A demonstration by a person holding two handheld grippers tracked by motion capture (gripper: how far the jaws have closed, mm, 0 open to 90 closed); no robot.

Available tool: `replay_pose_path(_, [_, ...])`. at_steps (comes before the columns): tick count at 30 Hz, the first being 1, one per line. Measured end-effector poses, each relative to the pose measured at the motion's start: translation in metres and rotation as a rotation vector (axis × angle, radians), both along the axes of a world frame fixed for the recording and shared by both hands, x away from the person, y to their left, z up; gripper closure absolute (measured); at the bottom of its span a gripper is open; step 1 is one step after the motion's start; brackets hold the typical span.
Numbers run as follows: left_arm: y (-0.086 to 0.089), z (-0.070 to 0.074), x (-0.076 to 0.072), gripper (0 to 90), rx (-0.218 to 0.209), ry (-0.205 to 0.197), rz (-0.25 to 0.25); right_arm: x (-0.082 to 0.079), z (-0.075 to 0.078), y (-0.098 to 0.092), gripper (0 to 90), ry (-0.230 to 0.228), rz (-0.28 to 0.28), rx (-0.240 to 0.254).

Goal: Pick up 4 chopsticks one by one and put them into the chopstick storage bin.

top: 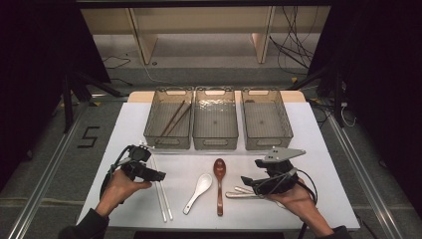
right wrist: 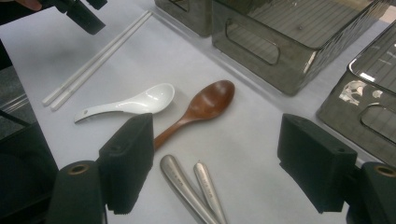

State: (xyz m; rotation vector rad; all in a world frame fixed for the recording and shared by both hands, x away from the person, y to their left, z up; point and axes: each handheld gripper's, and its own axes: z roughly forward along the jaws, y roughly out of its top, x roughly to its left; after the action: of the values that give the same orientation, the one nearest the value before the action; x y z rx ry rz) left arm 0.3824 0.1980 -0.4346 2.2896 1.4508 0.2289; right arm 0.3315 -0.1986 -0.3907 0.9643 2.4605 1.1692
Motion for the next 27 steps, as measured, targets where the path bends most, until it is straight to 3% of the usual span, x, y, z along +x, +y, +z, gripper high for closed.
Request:
replay_pose_path(13, [0.000, -0.016, -0.008, 19.5, 0.053, 0.076, -0.009, -0.001, 0.000, 0.001, 28.2, 0.002, 0.003, -0.001])
replay_pose_path(27, [-0.004, -0.028, -0.008, 22.2, 0.095, 0.112, -0.022, -0.001, 0.000, 0.002, 28.2, 0.000, 0.010, -0.003])
